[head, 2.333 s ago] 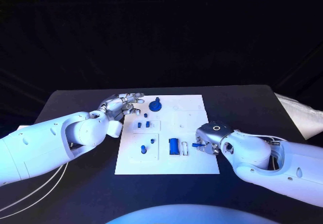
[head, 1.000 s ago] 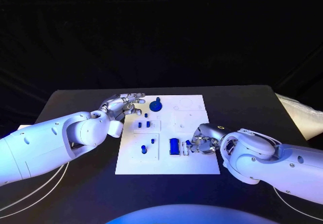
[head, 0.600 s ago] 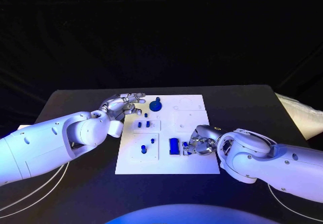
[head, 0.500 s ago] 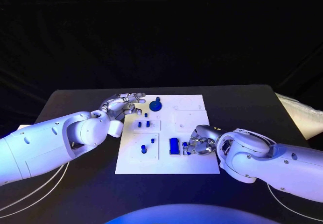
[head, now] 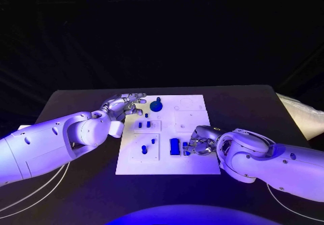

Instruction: Assemble the parts on the task board

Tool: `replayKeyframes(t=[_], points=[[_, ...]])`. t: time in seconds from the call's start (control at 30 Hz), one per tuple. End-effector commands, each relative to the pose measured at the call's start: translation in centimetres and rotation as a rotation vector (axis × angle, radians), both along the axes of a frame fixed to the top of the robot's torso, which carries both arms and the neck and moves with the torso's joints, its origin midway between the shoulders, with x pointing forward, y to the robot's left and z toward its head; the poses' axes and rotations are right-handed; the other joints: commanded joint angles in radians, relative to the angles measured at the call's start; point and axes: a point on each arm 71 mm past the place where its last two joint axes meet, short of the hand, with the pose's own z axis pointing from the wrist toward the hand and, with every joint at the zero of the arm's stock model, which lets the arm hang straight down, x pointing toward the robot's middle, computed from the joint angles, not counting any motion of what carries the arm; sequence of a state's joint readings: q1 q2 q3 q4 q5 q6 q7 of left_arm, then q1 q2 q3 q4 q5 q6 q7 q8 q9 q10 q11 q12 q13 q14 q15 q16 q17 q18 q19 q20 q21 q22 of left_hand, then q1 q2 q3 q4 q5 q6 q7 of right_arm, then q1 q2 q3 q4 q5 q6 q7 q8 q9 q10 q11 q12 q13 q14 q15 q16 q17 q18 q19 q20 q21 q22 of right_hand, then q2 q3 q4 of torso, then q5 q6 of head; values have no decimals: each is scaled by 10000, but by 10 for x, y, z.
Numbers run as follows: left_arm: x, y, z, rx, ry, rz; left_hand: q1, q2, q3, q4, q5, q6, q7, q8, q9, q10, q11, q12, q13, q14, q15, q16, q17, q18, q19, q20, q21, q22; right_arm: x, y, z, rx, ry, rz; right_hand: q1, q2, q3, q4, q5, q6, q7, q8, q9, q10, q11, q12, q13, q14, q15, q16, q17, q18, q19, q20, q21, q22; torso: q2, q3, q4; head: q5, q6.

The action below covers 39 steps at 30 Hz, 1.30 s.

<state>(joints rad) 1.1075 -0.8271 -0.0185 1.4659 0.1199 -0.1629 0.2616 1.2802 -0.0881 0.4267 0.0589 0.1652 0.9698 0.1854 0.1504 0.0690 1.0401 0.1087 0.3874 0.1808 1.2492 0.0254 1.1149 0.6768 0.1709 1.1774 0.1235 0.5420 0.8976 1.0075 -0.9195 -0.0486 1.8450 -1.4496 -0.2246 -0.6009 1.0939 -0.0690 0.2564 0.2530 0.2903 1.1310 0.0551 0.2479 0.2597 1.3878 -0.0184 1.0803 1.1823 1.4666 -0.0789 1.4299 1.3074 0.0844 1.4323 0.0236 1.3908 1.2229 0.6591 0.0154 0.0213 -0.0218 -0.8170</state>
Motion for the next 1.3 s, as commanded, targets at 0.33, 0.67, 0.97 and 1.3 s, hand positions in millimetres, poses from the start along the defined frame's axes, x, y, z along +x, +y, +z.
replayKeyframes(t=[0.33,0.67,0.97,1.3], points=[[-1,-3,1,-113,-52,-236,109,25,14,-69,59,-50,12,58,-5,-70,-19,56,15,-62,-2,-65,-8,108,17,28,-47,-15,0,0,1,-341,-292,214,-668,-178,-1023,345,64,15,18,53,79,30,1,-64,50,653,-60,-25,554,-138,41,-17,-1,-43,-3,5,-6,-30,8],[-1,-1,1,-99,-50,-214,109,25,14,-69,59,-50,12,58,-5,-70,-19,56,15,-62,-2,-65,-8,108,17,28,-47,-15,-5,-4,6,-212,-474,327,-470,-178,-1384,241,-147,7,10,59,111,27,-4,-75,77,652,-66,-35,550,-137,38,-21,-7,-42,-2,16,-3,-43,16],[0,-2,1,-67,-69,-247,110,26,15,-71,59,-49,11,61,-4,-72,-19,58,16,-66,-2,-69,-13,108,16,29,-50,-17,-6,-6,5,-190,-406,428,400,-117,-1887,-148,-867,-14,22,60,162,21,-1,-104,124,653,-59,-47,554,-138,36,-18,-17,-36,-8,6,0,-69,19],[0,-2,1,-48,-83,-272,115,29,18,-76,59,-46,10,70,-3,-79,-19,66,16,-75,-1,-78,-26,109,13,30,-60,-21,-2,-6,-1,-299,-185,327,571,17,-1986,-198,-989,-5,21,64,175,34,0,-90,150,659,-60,-32,579,-141,44,-16,-9,-15,2,-2,12,-77,29]])
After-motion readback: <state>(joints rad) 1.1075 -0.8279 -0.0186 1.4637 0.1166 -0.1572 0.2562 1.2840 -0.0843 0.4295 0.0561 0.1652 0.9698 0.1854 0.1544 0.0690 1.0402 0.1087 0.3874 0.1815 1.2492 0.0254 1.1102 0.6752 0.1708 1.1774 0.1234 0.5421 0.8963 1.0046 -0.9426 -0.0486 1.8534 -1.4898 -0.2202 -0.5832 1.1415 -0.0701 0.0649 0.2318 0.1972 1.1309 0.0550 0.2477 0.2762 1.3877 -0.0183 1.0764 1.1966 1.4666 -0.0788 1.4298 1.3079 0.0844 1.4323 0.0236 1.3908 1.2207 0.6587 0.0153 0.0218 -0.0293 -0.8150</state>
